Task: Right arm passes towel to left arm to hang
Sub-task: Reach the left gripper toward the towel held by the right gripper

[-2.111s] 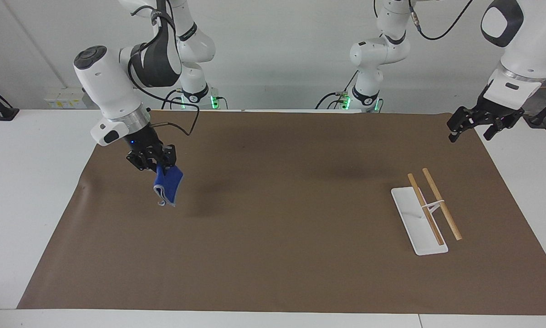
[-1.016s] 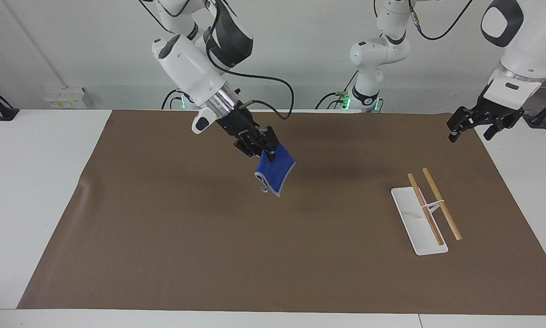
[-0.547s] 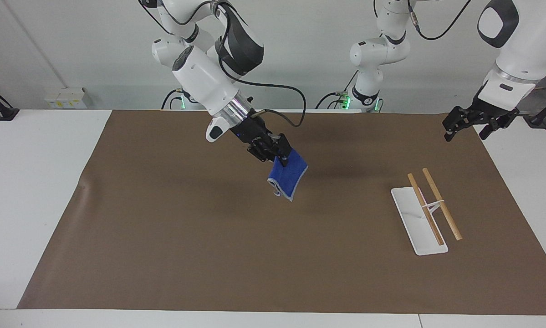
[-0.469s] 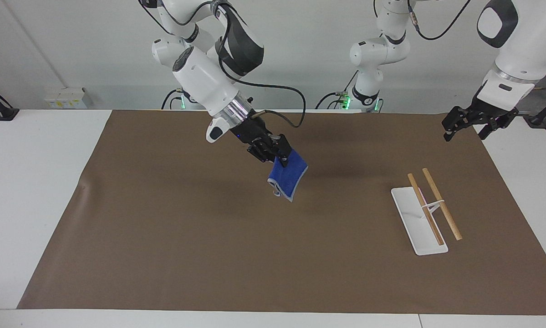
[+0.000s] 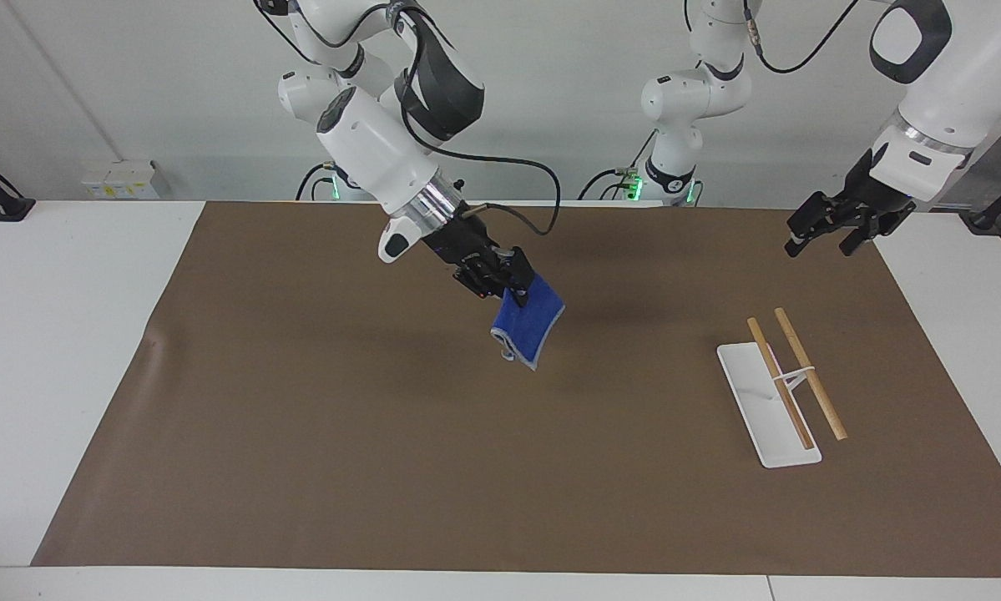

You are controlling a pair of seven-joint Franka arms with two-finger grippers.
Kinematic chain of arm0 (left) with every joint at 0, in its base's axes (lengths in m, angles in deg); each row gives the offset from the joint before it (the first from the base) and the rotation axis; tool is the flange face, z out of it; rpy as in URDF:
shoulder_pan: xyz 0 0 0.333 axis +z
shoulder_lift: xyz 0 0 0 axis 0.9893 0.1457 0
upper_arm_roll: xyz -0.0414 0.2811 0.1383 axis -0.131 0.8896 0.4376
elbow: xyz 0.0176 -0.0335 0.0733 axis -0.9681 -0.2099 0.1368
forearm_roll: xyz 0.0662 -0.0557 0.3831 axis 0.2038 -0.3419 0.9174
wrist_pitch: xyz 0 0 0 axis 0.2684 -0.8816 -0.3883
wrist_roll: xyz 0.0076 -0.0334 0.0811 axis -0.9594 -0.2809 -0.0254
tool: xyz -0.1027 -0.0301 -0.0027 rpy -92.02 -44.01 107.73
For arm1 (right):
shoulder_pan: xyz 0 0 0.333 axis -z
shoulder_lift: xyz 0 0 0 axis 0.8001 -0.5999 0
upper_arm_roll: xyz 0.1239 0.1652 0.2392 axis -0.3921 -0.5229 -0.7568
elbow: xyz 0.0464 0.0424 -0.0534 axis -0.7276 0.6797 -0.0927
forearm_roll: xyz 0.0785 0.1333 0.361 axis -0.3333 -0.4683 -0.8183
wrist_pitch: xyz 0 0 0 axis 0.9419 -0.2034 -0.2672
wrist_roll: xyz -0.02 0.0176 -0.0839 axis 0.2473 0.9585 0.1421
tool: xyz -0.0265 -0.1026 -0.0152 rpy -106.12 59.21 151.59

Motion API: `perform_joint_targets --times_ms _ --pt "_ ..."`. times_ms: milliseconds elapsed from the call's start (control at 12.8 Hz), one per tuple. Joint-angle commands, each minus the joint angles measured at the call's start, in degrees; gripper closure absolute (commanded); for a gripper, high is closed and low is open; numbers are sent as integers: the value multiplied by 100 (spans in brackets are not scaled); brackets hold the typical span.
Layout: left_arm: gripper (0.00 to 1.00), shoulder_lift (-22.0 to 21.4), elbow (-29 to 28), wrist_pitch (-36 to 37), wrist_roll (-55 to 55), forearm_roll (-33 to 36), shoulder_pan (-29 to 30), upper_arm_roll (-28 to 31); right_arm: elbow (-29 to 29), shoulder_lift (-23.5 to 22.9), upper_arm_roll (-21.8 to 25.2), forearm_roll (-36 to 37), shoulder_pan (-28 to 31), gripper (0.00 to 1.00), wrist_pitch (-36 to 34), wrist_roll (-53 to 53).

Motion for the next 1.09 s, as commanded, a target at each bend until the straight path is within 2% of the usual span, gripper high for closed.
perform_joint_targets --times_ms 0,313,469,626,860,1016 --pt "0 -574 -1156 -1109 -1049 -660 -102 4 -53 -36 5 -144 -10 100 29 -24" --pt "0 -1101 -2334 -2236 -1938 -1653 -506 4 -53 -36 13 -144 -10 100 29 -15" --pt "0 -1217 -2626 -2685 -2439 -2007 -708 4 -53 -36 14 -136 -10 100 21 -6" --pt "0 -1182 -2776 -3342 -3281 -2165 -1093 4 -53 -36 13 -136 -10 100 21 -6" --pt "0 -1094 -3171 -4985 -4863 -2280 -1806 4 -44 -36 14 -136 -10 100 21 -6" --pt "0 -840 -3190 -5445 -5524 -2280 -2061 4 -44 -28 14 -136 -1 100 21 12"
